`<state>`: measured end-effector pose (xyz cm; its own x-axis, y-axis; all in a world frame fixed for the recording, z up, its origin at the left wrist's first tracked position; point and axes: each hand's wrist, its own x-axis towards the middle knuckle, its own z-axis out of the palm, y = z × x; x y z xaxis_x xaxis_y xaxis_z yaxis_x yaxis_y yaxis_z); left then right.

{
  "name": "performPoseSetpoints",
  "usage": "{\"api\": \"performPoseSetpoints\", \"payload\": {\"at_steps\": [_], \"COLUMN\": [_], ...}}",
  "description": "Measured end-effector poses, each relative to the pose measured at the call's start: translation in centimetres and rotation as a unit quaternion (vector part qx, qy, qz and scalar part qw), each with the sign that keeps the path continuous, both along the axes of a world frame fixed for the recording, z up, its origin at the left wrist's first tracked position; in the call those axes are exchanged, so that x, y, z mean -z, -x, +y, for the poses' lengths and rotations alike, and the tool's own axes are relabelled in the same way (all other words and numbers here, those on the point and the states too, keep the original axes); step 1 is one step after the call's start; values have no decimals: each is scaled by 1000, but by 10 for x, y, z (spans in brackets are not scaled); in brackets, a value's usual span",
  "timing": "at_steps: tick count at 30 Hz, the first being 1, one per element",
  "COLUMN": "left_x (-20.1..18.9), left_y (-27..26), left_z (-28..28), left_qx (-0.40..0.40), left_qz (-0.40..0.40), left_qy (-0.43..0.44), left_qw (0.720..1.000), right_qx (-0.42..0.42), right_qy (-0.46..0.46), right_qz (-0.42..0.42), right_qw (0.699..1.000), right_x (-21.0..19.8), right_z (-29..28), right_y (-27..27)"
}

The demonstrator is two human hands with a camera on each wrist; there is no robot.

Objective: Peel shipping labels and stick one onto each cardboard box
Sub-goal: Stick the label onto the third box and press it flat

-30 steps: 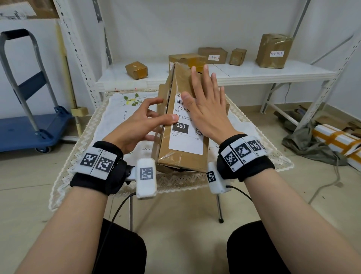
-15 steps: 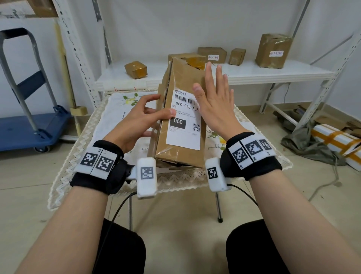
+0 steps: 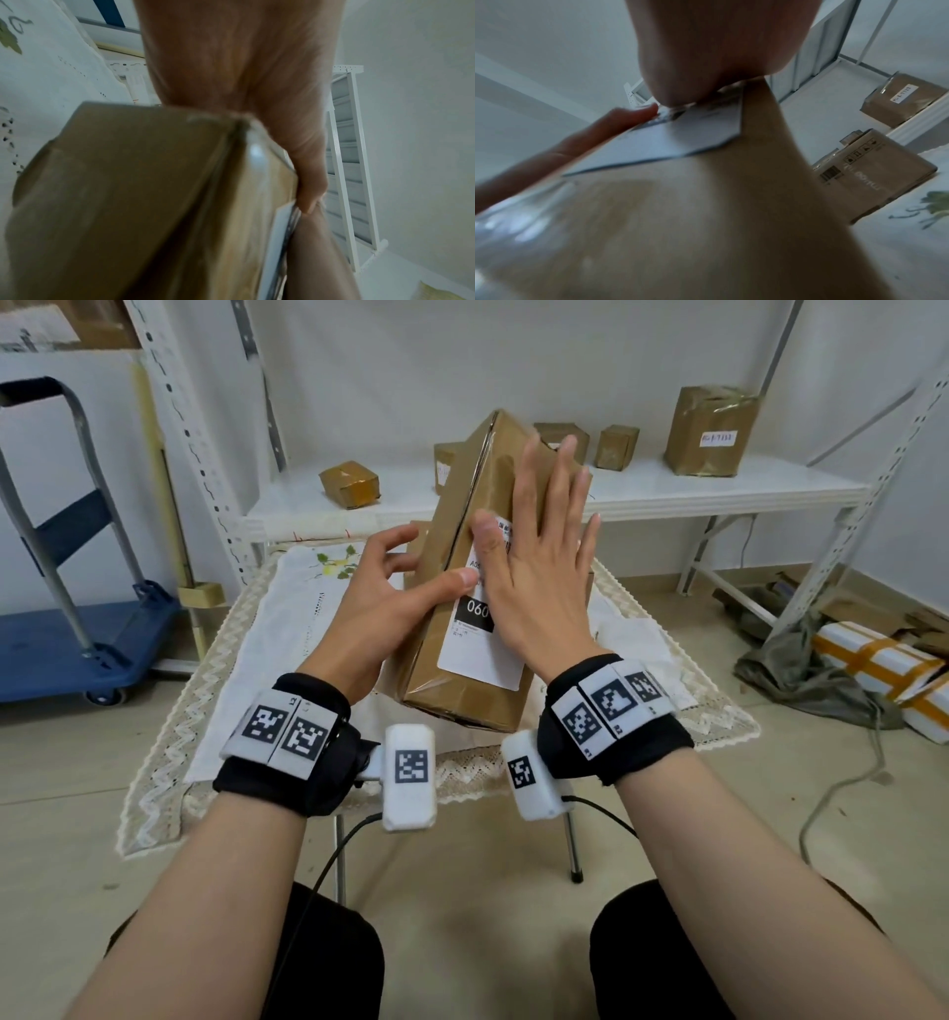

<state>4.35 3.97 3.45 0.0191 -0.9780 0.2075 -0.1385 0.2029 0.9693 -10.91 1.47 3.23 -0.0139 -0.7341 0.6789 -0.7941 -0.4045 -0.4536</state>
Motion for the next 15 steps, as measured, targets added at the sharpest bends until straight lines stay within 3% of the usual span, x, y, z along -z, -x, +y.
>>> {"api": "performPoseSetpoints", "payload": {"at_steps": [15], "left_x": [4], "left_y": [8], "left_z": [-1], "left_qx": [11], "left_qz": [-42], "left_qy": [1], "left_qw": [999], "right_qx": [18], "right_qy": [13], "right_qz": [-110], "right_qw": [994], "right_x": [-11], "right_z": [-8], "right_y": [10]}}
